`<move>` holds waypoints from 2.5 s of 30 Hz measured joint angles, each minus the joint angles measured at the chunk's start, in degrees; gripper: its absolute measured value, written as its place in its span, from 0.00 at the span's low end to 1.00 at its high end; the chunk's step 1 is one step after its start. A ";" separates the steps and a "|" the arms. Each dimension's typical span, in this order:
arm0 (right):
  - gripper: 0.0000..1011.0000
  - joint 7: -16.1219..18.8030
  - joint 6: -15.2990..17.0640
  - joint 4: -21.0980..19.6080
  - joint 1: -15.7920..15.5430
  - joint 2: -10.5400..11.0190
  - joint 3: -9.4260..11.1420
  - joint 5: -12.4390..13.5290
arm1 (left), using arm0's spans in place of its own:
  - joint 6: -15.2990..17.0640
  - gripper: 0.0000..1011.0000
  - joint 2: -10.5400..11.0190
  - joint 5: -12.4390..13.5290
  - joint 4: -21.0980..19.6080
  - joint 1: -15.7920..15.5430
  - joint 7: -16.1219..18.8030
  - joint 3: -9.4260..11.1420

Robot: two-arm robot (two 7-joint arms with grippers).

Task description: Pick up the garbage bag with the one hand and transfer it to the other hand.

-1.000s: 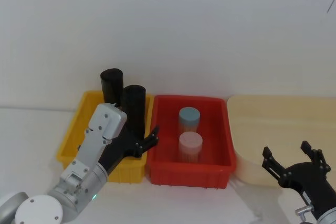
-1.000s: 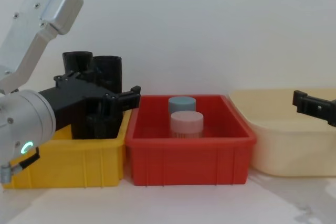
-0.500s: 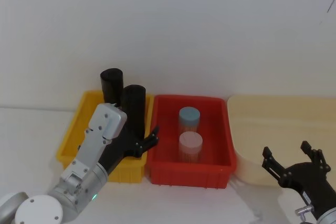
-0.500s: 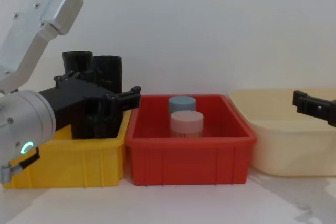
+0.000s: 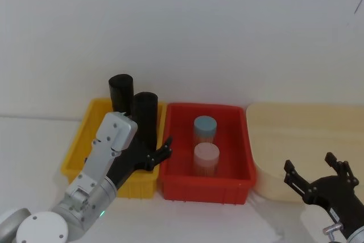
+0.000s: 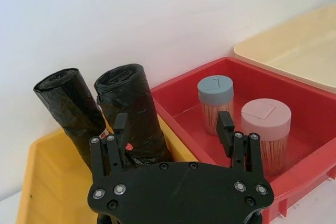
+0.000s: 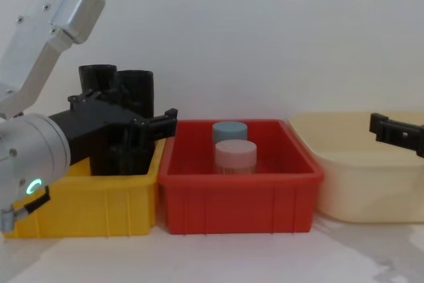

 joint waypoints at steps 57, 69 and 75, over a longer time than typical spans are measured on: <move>0.99 16.46 13.92 18.99 27.25 -4.45 -17.46 -5.38 | 0.00 0.99 0.01 0.00 0.00 0.00 0.00 0.00; 0.99 17.51 15.96 21.56 30.20 -4.94 -19.45 -7.95 | 0.00 0.99 0.00 0.00 0.00 0.00 0.00 0.00; 0.98 17.96 16.66 22.25 31.07 -5.09 -20.08 -8.87 | 0.00 0.99 0.00 0.00 0.00 0.00 0.00 0.00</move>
